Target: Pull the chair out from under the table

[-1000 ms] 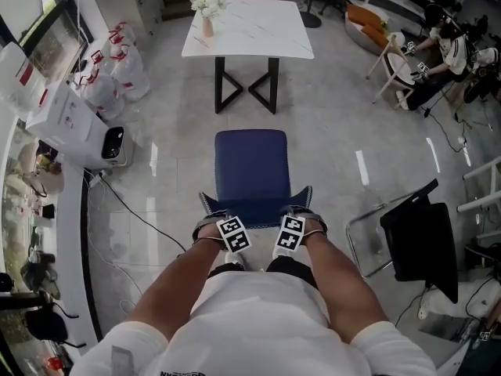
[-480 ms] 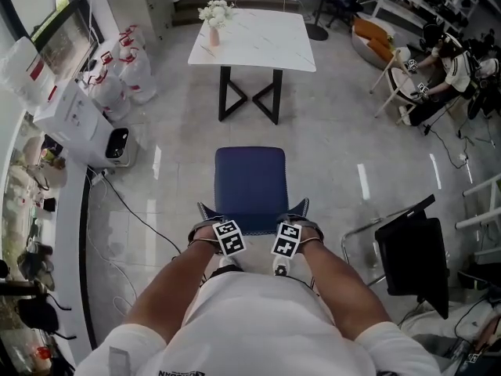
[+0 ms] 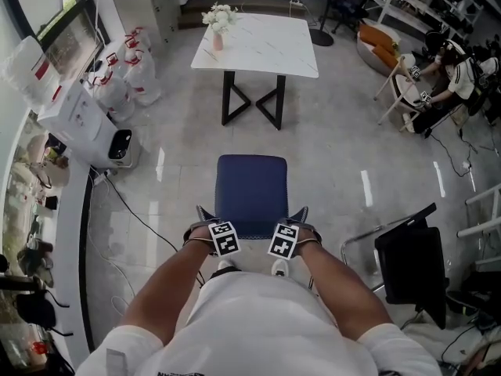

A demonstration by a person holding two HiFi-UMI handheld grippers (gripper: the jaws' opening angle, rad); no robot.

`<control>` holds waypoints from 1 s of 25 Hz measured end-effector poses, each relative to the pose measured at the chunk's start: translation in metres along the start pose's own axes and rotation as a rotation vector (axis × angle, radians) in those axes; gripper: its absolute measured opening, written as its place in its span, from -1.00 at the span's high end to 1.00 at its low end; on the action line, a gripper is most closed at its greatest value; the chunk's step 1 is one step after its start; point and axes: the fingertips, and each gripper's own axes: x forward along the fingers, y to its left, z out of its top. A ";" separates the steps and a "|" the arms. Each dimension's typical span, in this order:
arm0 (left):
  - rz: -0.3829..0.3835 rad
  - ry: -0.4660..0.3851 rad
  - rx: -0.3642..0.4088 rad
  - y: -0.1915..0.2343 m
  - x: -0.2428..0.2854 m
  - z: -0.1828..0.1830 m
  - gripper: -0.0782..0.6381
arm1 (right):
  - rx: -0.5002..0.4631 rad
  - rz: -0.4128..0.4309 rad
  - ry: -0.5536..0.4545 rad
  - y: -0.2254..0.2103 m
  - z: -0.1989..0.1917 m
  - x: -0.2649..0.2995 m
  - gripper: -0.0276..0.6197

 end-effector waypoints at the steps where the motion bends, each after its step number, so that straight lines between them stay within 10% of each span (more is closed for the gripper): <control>1: -0.002 -0.003 -0.001 0.000 0.000 0.000 0.46 | 0.001 0.002 -0.004 0.000 0.000 0.000 0.54; 21: 0.001 -0.061 0.054 0.000 -0.024 -0.001 0.33 | -0.070 -0.020 -0.041 0.003 -0.002 -0.039 0.46; 25: 0.001 -0.133 0.034 -0.007 -0.059 -0.006 0.34 | 0.049 -0.031 -0.160 0.002 0.007 -0.083 0.42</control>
